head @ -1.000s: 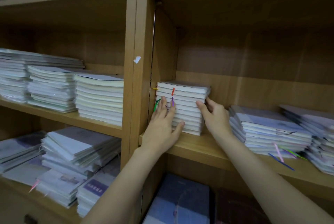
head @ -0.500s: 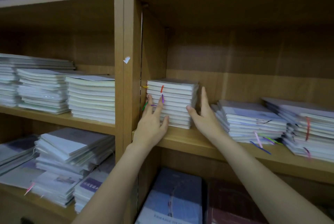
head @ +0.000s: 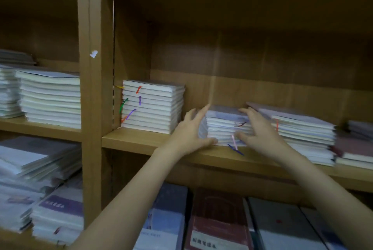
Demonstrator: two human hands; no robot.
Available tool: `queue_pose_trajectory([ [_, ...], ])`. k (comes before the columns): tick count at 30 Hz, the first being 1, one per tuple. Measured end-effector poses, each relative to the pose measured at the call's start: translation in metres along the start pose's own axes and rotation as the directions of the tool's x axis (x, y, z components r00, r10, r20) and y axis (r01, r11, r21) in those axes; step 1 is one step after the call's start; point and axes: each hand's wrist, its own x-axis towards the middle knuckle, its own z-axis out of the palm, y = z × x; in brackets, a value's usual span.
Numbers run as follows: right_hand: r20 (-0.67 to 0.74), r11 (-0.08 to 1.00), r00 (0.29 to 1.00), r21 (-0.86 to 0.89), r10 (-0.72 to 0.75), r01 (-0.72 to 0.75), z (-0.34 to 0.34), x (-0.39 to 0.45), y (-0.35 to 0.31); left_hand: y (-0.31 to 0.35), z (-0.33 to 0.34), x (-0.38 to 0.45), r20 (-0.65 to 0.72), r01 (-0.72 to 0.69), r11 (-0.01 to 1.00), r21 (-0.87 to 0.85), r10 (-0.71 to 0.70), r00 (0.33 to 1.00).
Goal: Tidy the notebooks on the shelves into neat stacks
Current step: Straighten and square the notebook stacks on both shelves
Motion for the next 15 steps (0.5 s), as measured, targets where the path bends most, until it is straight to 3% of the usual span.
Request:
queue_pose_trajectory([
  [2,0.025,0.998,0.999,-0.064,-0.019,0.021,0.001,-0.002,0.007,0.006,0.010,0.008,0.094,0.057,0.997,0.057,-0.062,0.994],
  [8,0.051,0.995,0.998,-0.096,-0.020,0.025,-0.003,-0.005,0.014,-0.011,-0.002,0.011,-0.009,0.063,0.997,0.043,-0.063,0.998],
  [11,0.021,0.998,1.000,-0.067,-0.013,0.014,0.001,-0.006,0.015,-0.026,-0.012,0.009,-0.042,0.105,0.994,-0.041,-0.107,0.993],
  [15,0.089,0.999,0.996,0.034,0.008,-0.011,0.021,-0.002,0.011,-0.030,-0.011,0.010,-0.048,0.148,0.975,-0.164,-0.158,0.986],
])
